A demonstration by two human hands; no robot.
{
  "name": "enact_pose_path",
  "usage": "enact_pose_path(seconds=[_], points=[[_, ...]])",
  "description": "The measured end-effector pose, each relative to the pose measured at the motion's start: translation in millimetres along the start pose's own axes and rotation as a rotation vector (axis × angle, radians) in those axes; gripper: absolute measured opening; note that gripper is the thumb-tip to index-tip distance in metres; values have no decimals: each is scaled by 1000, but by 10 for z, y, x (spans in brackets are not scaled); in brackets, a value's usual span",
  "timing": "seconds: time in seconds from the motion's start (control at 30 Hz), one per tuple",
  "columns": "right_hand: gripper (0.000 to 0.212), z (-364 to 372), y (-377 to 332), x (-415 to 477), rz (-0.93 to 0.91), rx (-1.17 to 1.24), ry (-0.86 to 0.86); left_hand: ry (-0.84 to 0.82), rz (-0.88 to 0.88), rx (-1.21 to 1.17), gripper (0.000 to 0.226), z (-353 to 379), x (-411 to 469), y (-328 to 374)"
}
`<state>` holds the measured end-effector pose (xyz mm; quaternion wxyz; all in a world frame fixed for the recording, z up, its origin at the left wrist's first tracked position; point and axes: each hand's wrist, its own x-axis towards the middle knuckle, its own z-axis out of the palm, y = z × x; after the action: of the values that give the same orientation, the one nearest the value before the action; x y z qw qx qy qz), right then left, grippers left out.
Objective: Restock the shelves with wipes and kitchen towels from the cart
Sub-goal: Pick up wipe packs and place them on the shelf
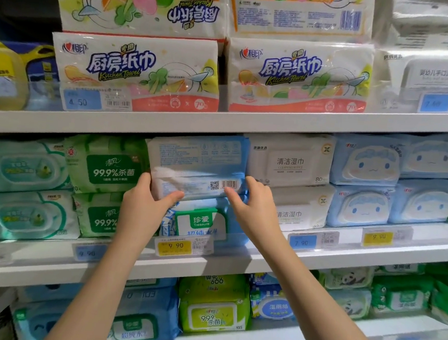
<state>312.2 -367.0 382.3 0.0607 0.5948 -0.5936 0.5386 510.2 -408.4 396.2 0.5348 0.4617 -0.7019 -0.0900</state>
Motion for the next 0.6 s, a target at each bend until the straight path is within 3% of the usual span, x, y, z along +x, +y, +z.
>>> enact_pose_path(seconds=[0.23, 0.6], points=[[28, 54, 40, 23, 39, 98, 55, 32, -8, 46, 42, 32, 9, 1], [30, 42, -28, 4, 85, -17, 48, 30, -16, 31, 41, 93, 3, -49]])
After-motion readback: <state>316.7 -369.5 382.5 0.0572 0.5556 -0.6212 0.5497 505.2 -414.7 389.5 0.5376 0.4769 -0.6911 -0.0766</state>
